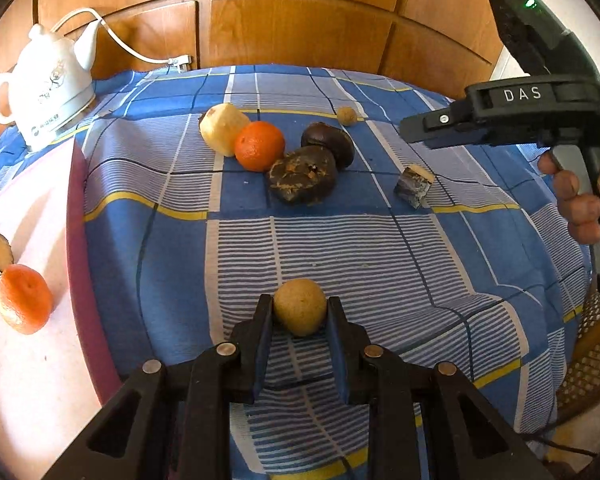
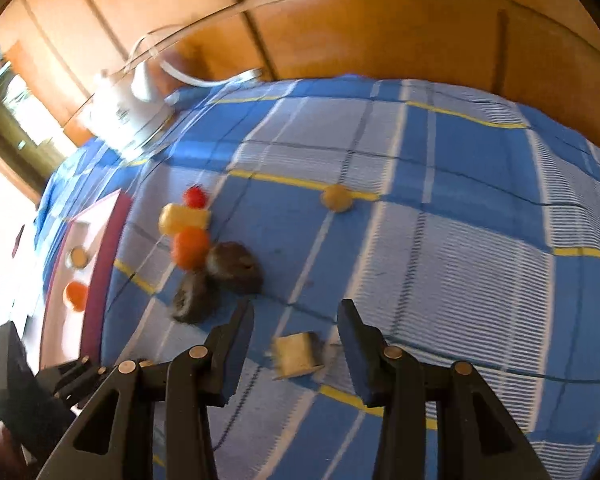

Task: Organize fruits
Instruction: 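Hold the round fruit in the left gripper while right grasps a dark brown fruit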

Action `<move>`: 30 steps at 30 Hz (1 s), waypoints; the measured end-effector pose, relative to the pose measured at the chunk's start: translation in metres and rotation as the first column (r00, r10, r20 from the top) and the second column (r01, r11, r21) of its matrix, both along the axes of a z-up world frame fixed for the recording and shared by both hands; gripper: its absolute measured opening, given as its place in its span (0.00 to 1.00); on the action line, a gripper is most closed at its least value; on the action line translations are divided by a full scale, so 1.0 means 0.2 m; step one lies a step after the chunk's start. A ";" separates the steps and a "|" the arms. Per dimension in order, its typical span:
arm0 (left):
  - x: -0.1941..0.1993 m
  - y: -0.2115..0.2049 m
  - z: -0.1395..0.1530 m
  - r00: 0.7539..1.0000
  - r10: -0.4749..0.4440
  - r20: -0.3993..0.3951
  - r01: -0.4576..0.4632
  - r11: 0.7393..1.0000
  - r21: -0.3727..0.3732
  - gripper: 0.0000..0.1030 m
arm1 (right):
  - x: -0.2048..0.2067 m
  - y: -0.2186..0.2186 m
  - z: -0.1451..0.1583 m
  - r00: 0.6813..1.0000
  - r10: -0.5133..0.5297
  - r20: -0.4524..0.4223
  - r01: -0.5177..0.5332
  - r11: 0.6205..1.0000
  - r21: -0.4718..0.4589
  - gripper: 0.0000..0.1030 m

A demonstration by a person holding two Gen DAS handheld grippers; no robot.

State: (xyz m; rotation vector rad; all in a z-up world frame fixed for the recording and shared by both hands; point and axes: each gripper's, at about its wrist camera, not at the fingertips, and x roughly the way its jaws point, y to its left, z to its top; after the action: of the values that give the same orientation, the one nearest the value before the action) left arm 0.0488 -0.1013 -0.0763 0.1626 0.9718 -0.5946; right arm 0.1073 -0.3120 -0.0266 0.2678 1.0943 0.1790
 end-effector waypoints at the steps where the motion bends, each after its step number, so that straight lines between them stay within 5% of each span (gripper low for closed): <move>1: 0.00 0.00 0.00 1.000 0.000 -0.001 0.000 1.000 -0.003 0.26 | 0.00 0.02 0.00 1.000 0.008 -0.001 -0.008 1.000 0.008 0.43; 6: 0.01 0.02 -0.01 1.000 0.000 -0.008 -0.001 1.000 -0.024 0.26 | 0.08 0.18 0.02 0.999 0.052 0.010 -0.052 0.999 0.005 0.43; 13: 0.02 0.03 -0.01 1.000 -0.001 -0.017 0.000 0.999 -0.043 0.26 | 0.24 0.38 -0.07 0.991 0.133 -0.018 -0.134 0.976 -0.172 0.42; 15: 0.02 0.03 -0.01 1.000 0.000 -0.017 -0.001 0.999 -0.046 0.26 | 0.27 0.37 -0.07 0.991 0.129 -0.024 -0.131 0.979 -0.154 0.29; 21: 0.02 0.03 -0.02 1.000 0.004 -0.018 -0.005 0.999 -0.053 0.27 | 0.25 0.32 -0.03 0.989 0.147 -0.015 -0.148 0.973 -0.177 0.18; 30: 0.02 0.03 -0.01 1.000 0.011 -0.024 -0.012 0.998 -0.054 0.27 | 0.26 0.36 -0.06 0.977 0.210 -0.041 -0.214 0.947 -0.240 0.25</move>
State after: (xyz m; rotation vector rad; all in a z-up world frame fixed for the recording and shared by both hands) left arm 0.0535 -0.0962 -0.0789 0.1018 0.9782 -0.6133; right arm 0.1585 -0.2390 -0.0388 -0.0704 1.1476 0.2321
